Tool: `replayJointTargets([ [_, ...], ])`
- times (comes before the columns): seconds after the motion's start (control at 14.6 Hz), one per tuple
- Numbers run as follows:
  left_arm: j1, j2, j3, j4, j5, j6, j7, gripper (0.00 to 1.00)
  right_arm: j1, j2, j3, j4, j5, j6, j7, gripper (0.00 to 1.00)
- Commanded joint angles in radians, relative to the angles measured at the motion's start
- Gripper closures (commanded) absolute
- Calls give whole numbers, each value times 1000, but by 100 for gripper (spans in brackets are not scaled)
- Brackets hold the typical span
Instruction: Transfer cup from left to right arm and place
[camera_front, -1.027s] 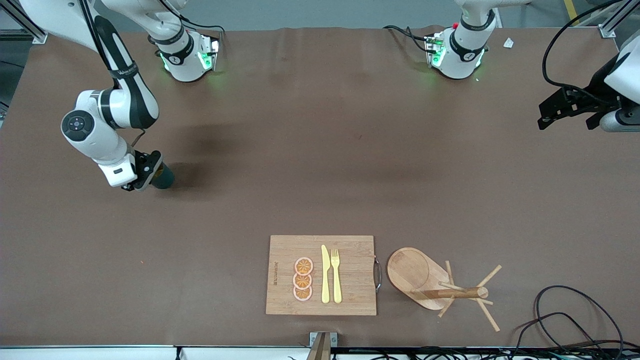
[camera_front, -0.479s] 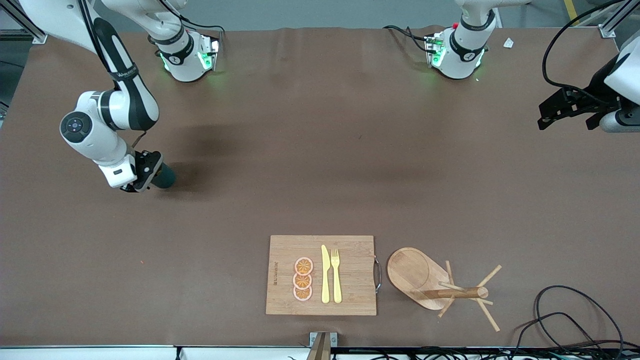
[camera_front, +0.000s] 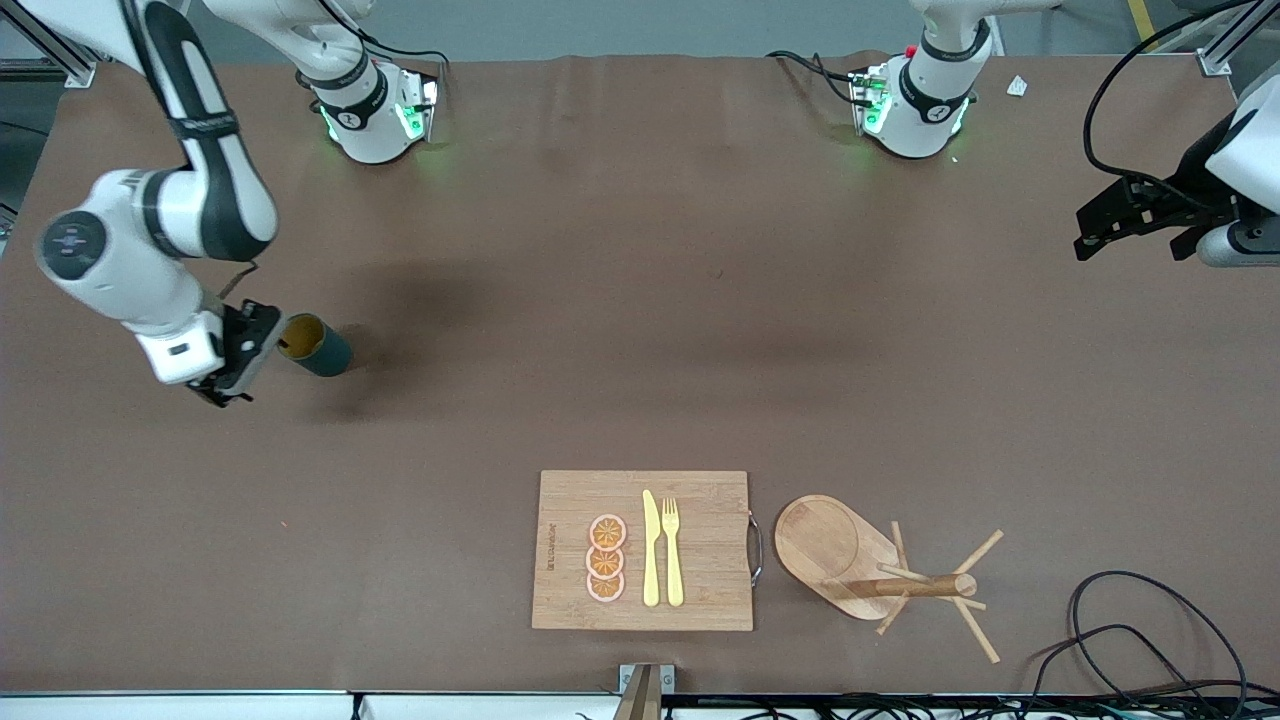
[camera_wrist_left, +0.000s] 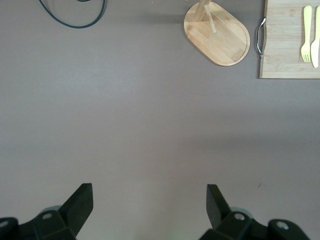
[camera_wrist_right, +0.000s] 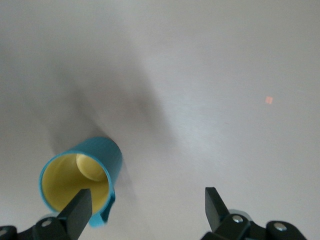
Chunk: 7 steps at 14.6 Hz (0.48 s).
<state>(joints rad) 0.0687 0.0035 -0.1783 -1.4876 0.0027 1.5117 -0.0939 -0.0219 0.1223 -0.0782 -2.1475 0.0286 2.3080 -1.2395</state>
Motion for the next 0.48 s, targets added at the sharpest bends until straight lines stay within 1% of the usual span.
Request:
replayJointTargets([
  [0.0, 3, -7, -3, -5, 10, 5, 6, 0, -65, -1, 8, 142, 65, -163, -17, 0],
  [0.14, 3, -7, -3, -5, 10, 5, 6, 0, -104, 4, 8, 268, 71, -312, 47, 0],
  [0.21, 3, -7, -3, -5, 10, 5, 6, 0, -116, 5, 8, 308, 71, -365, 73, 0],
  [0.34, 3, -7, -3, -5, 10, 5, 6, 0, -133, -3, 8, 342, 71, -396, 154, 0],
  [0.41, 3, -7, -3, -3, 10, 5, 6, 0, -135, 0, 9, 382, 71, -427, 211, 0],
])
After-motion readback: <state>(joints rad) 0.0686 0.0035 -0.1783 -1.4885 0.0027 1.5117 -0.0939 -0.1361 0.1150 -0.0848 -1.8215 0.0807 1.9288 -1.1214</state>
